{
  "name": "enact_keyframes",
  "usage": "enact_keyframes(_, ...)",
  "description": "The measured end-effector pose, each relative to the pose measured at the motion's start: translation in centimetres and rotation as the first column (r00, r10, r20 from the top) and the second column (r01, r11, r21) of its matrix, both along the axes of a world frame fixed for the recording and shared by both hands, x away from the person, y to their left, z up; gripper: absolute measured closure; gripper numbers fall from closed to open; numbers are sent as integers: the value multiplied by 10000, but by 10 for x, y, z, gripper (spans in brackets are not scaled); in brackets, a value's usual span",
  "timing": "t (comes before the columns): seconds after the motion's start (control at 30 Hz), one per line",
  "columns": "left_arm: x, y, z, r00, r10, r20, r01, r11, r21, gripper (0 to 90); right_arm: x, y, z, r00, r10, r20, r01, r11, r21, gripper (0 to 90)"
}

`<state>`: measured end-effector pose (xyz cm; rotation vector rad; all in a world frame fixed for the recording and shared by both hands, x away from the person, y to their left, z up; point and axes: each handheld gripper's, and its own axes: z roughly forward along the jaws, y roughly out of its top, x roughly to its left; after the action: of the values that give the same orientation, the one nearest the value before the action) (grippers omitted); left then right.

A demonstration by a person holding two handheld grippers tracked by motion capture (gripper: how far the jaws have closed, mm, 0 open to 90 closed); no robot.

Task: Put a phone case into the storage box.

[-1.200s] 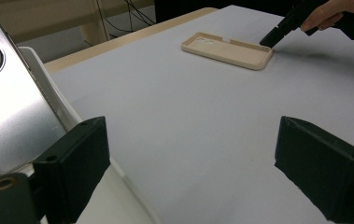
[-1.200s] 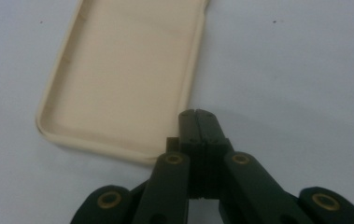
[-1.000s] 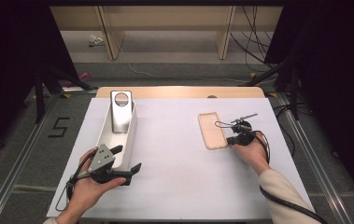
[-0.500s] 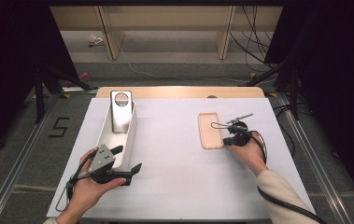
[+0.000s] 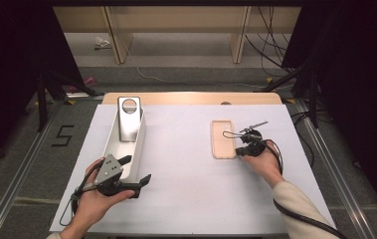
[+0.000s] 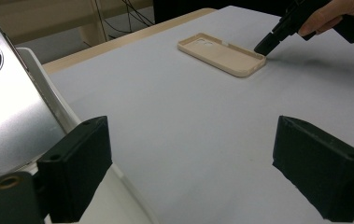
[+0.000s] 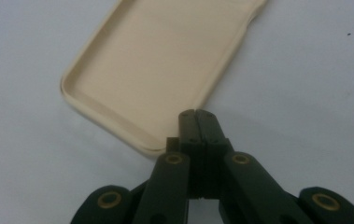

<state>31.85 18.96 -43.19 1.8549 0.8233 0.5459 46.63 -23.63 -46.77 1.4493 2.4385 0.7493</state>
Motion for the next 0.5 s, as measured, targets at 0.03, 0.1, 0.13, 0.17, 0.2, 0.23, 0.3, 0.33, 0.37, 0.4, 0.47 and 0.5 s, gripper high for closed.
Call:
enact_keyframes(0.03, 0, 0, 0, 10000, 1, -8, -1, 10000, 9, 114, 0, 0, 0, 10000, 17, 7, -17, 10000, 23, 900)
enact_keyframes(0.1, 0, 0, 0, 10000, 0, -14, 0, 10000, 2, 114, 0, 1, 0, 10000, 35, 11, -35, 10000, 21, 900)
enact_keyframes(0.13, 0, 0, 0, 10000, -11, -8, 11, 10000, 4, 114, 0, 0, 1, 10000, 22, 14, -22, 10000, 25, 900)
enact_keyframes(0.17, 0, 0, 0, 10000, -15, -13, 15, 10000, 3, 114, 0, 0, 1, 9999, 57, 113, -57, 10000, -7, 900)
enact_keyframes(0.2, 0, 0, 0, 10000, -17, -10, 17, 10000, -2, 114, 0, -1, 3, 9999, 39, 153, -38, 10000, -24, 900)
enact_keyframes(0.23, 0, 0, 0, 10000, -13, -9, 13, 10000, -1, 114, 0, -2, 4, 9997, 67, 254, -65, 9999, -76, 878)
enact_keyframes(0.3, 0, 0, 0, 10000, 0, -8, 0, 10000, -4, 114, 0, -4, 7, 9991, 82, 426, -75, 9998, -166, 798)
enact_keyframes(0.33, 0, 0, 0, 10000, 3, -11, -3, 10000, 4, 114, 0, -6, 8, 9983, 58, 573, -51, 9999, -121, 737)
enact_keyframes(0.37, 0, 0, 0, 10000, 16, 0, -16, 10000, 11, 113, 0, -8, 9, 9979, -16, 642, 17, 10000, -6, 685)
enact_keyframes(0.4, 0, 0, 0, 10000, 16, 8, -16, 10000, 9, 112, 0, -10, 11, 9978, -70, 661, 60, 9999, 157, 619)
enact_keyframes(0.47, 0, 0, 0, 10000, 10, -3, -10, 10000, -15, 112, 0, -13, 14, 9962, -58, 870, 48, 9999, 115, 519)
enact_keyframes(0.5, 0, 0, -1, 10000, 23, -9, -23, 10000, -18, 112, 0, -14, 16, 9959, 50, 898, -57, 10000, 75, 488)
